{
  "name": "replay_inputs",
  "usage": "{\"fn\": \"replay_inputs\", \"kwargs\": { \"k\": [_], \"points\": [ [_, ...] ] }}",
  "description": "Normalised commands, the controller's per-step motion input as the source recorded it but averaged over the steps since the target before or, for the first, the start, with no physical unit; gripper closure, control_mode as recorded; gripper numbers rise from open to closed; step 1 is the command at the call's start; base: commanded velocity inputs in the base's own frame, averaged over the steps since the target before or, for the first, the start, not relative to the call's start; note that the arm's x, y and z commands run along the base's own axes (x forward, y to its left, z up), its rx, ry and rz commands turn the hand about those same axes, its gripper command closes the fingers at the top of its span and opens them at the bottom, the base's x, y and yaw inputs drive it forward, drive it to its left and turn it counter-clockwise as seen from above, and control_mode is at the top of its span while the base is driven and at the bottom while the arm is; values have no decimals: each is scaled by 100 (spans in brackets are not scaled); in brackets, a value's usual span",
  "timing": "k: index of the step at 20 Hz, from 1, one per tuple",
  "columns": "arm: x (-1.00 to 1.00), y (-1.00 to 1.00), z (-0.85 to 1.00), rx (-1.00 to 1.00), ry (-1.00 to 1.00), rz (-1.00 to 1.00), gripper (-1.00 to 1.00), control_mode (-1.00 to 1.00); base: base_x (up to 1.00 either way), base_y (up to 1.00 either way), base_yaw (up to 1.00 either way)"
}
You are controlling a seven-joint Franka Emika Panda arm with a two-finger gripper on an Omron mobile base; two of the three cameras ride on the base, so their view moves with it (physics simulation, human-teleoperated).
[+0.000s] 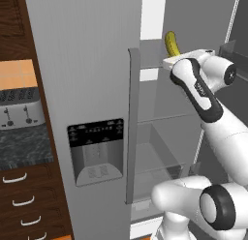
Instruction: Place one cucumber and one fish in each tupperware on the nearby counter, to pack two identical lunches.
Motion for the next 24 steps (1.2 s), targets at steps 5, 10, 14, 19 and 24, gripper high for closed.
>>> {"fn": "replay_inputs", "kwargs": {
  "k": [5, 10, 14, 19, 24],
  "points": [
    [-100, -1, 20, -1, 26, -4, 100, -100, 0, 0, 0],
    [-100, 1, -21, -13, 49, -3, 100, -100, 0, 0, 0],
    [-74, 1, -74, -17, 58, -3, 100, -100, 0, 0, 0],
    [-59, -2, -46, -7, 26, 0, 100, -100, 0, 0, 0],
    [-25, 0, 0, 0, 0, 0, 100, -100, 0, 0, 0]
  ]
}}
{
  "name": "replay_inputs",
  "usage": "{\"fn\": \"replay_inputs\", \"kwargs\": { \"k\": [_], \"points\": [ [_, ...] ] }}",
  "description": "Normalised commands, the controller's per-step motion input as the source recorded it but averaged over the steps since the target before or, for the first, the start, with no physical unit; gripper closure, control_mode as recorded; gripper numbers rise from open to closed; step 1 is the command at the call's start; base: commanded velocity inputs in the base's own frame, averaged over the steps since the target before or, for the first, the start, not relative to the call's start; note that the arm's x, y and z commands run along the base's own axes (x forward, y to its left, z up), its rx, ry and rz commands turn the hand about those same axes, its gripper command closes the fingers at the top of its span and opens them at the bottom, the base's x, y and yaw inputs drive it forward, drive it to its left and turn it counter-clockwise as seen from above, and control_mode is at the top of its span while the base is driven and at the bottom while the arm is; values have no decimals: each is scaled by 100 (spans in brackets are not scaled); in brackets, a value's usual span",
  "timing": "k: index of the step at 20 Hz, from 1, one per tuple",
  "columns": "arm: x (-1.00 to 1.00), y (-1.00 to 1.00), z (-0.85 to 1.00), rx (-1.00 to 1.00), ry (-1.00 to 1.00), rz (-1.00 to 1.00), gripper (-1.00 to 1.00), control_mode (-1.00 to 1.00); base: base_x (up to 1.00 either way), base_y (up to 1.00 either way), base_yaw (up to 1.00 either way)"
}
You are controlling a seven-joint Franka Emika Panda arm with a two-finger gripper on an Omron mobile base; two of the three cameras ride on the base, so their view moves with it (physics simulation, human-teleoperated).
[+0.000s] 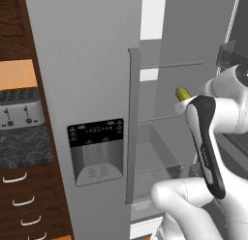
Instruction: Place one cucumber and one fish in each tupperware on the nearby counter, to pack two identical lunches.
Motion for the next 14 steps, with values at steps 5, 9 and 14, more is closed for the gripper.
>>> {"fn": "replay_inputs", "kwargs": {
  "k": [5, 9, 14],
  "points": [
    [-18, 0, -1, 0, 0, 0, 100, 100, -80, 21, 5],
    [0, 0, 0, 0, 0, 0, 100, 100, -68, 96, 19],
    [0, 0, 0, 0, 0, 0, 100, 100, -7, 100, 24]
  ]
}}
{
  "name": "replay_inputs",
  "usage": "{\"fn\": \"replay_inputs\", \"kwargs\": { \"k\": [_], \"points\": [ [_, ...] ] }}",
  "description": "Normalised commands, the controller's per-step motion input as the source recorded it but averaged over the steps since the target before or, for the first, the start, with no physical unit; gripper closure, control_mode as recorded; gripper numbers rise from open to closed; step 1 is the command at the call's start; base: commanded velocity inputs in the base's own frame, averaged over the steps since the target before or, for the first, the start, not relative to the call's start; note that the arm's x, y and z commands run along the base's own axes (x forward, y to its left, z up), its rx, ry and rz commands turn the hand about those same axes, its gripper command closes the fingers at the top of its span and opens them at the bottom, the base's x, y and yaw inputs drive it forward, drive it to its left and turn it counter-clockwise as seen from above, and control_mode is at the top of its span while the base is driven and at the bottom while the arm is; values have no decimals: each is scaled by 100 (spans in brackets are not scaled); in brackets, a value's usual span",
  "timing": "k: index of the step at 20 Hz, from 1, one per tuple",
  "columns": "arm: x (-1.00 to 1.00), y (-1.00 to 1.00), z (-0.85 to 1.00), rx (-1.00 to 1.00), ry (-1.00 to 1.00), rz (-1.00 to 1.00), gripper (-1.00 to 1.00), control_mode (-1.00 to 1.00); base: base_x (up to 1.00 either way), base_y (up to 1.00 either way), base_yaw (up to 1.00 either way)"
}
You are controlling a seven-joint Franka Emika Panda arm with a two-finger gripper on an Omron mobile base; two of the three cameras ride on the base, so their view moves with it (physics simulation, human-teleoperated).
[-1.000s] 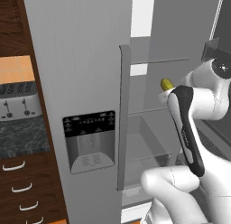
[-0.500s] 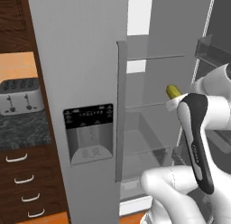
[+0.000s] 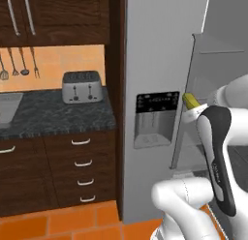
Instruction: Place one cucumber and one fish in each tupperware on the nearby counter, to pack two identical lunches.
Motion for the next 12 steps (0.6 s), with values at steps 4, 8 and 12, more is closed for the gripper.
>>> {"fn": "replay_inputs", "kwargs": {
  "k": [4, 8, 12],
  "points": [
    [0, 0, 0, 0, 0, 0, 100, 100, 0, 100, 19],
    [0, 0, 0, 0, 0, 0, 100, 100, 1, 100, 12],
    [0, 0, 0, 0, 0, 0, 100, 100, 23, 100, 0]
  ]
}}
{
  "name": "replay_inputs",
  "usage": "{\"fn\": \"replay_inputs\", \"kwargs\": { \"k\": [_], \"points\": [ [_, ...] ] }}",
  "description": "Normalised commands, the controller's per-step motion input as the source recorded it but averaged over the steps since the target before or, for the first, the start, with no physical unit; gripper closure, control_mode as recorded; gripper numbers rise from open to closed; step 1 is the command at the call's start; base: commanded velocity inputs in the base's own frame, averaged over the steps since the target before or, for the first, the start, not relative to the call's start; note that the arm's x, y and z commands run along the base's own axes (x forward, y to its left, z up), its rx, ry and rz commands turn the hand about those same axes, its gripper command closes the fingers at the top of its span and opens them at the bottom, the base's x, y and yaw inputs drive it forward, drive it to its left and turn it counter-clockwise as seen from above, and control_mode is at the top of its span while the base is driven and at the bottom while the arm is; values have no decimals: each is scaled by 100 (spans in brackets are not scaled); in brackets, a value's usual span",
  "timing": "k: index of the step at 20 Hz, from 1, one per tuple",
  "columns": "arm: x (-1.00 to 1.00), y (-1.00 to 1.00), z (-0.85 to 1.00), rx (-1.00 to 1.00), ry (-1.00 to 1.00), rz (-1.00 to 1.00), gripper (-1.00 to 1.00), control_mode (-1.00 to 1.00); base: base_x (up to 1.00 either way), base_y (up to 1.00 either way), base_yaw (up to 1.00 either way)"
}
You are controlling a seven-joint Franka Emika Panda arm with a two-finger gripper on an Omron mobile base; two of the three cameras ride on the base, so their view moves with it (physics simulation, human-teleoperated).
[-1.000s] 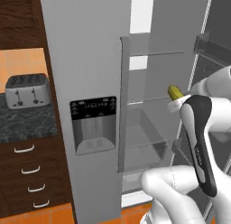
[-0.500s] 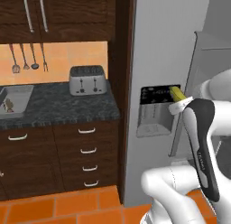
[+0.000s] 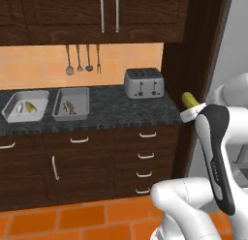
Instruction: Place one cucumber and one fish in each tupperware on the nearby counter, to pack two identical lunches.
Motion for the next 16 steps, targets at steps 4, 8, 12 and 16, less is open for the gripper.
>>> {"fn": "replay_inputs", "kwargs": {
  "k": [4, 8, 12, 16],
  "points": [
    [0, 0, 0, 0, 0, 0, 100, 100, 65, 100, -4],
    [0, 0, 0, 0, 0, 0, 100, 100, 74, 100, -14],
    [0, 0, 0, 0, 0, 0, 100, 100, 65, 96, -22],
    [0, 0, 0, 0, 0, 0, 100, 100, 52, 25, -11]
  ]
}}
